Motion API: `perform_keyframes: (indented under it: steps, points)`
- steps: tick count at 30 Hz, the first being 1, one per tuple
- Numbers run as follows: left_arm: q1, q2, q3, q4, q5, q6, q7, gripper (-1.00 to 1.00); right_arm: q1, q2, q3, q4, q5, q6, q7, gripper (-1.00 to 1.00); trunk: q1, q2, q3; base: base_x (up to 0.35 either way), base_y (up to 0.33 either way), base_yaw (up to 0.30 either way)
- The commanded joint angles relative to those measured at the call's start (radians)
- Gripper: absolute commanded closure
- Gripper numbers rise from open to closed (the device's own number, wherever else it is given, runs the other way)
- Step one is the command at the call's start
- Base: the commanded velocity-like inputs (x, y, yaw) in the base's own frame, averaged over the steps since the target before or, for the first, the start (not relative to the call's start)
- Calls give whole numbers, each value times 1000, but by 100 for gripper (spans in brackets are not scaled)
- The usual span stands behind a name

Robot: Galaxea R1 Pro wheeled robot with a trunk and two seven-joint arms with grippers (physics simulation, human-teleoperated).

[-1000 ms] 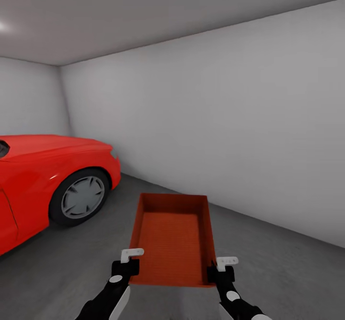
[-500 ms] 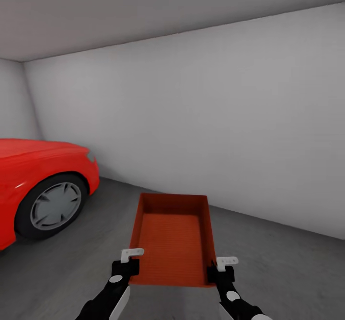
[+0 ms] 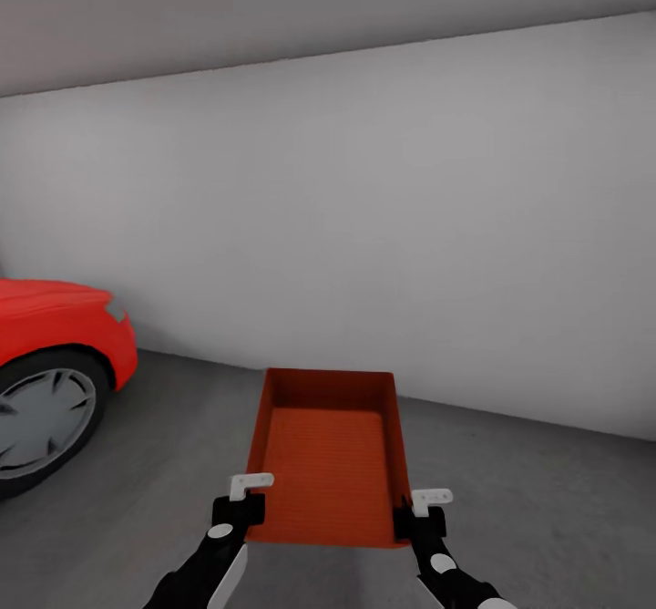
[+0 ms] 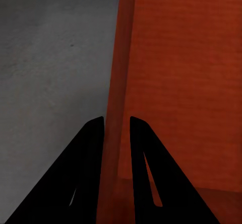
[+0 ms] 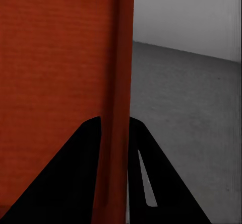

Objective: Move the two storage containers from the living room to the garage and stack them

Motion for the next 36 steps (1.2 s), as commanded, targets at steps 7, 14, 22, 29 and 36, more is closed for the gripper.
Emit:
perform_keyframes:
  steps: [7,14,22,29,36]
  points:
    - [0,2,-5,4,16,6,13,100,-2,0,-22,-2,18,-62,-6,100,1,-1,-2,308,0,-285]
    - [0,2,-5,6,16,8,13,100,-2,0,-22,-2,18,-62,-6,100,1,-1,-2,319,3,-285]
    - [0,2,-5,8,16,12,13,100,-2,0,-22,-2,18,-62,-6,100,1,-1,-2,320,76,-285]
    - [0,2,-5,9,17,13,13,100,-2,0,-22,-2,19,-62,-6,100,1,-1,-2,320,109,-184]
    - [0,2,-5,9,16,13,13,100,-2,0,-22,-2,19,-62,-6,100,1,-1,-2,320,117,-18]
